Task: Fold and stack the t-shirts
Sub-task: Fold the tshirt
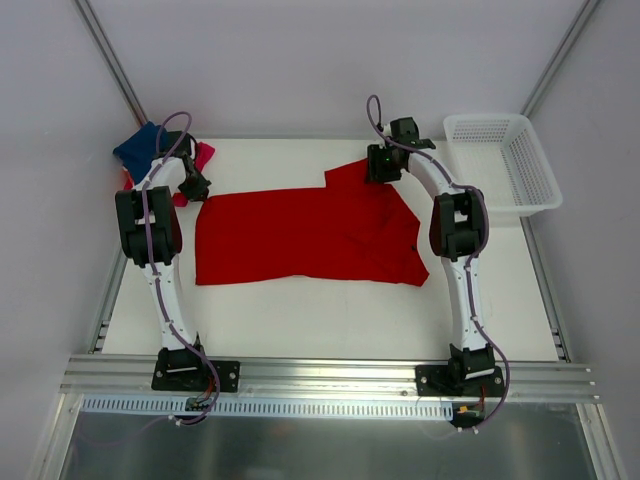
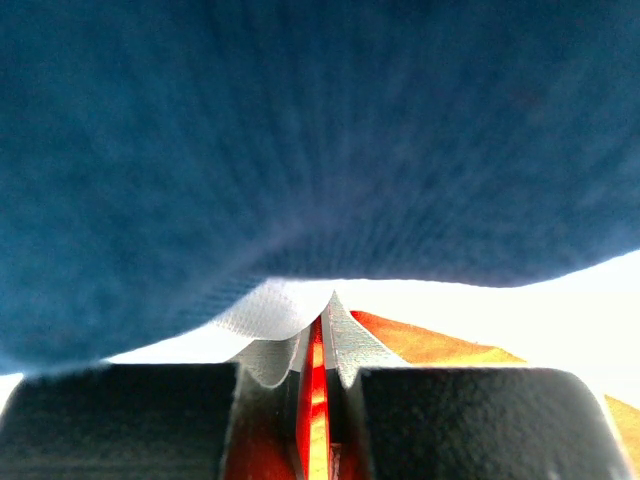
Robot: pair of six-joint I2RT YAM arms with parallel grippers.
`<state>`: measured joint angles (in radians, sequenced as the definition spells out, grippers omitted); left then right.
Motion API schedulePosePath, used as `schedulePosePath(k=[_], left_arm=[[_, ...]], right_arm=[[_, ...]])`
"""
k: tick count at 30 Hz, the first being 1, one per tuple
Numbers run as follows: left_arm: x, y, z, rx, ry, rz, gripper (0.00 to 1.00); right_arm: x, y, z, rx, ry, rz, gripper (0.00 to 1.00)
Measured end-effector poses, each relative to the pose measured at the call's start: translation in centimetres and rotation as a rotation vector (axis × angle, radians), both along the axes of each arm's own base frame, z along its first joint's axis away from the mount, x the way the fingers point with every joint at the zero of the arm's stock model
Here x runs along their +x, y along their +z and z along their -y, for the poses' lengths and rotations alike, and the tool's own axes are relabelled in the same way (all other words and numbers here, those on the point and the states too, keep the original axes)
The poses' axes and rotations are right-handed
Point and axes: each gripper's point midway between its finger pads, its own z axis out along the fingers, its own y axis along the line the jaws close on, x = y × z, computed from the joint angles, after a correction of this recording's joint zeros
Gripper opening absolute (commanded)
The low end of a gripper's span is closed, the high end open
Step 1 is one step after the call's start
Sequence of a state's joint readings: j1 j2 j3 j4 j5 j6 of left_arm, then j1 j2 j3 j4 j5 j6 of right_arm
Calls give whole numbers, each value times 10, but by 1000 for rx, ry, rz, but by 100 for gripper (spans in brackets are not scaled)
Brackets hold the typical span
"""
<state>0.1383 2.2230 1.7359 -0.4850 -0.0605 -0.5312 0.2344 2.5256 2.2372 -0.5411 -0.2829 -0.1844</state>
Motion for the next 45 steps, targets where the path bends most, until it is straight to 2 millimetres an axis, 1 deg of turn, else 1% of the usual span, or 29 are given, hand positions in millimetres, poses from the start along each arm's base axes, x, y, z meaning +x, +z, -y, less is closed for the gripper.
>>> schedulePosePath(k=[4, 9, 15, 21, 27, 30, 34, 38, 40, 45], left_arm=[[0, 0, 0, 0, 0, 0, 0], [0, 0, 0, 0, 0, 0, 0], [0, 0, 0, 0, 0, 0, 0], [0, 0, 0, 0, -1, 0, 0], [0, 0, 0, 0, -1, 0, 0], [0, 0, 0, -1, -1, 0, 0], [0, 0, 1, -1, -2, 0, 0], [0, 0, 1, -2, -2, 0, 0], [0, 0, 1, -2, -2, 0, 0], [0, 0, 2, -5, -4, 0, 0]], right_arm=[[4, 4, 7, -37, -16, 15, 51], [12, 14, 12, -61, -33, 51, 51], [19, 15, 18, -92, -46, 78, 52], [37, 26, 14, -78, -44, 170, 52], [59, 39, 4, -58, -42, 260, 54], [64, 41, 2, -52, -42, 278, 55], [69, 43, 1, -40, -51, 290, 55], [70, 39, -1, 31, -100, 254, 52], [70, 35, -1, 88, -132, 221, 51], [68, 19, 7, 194, -211, 130, 51]])
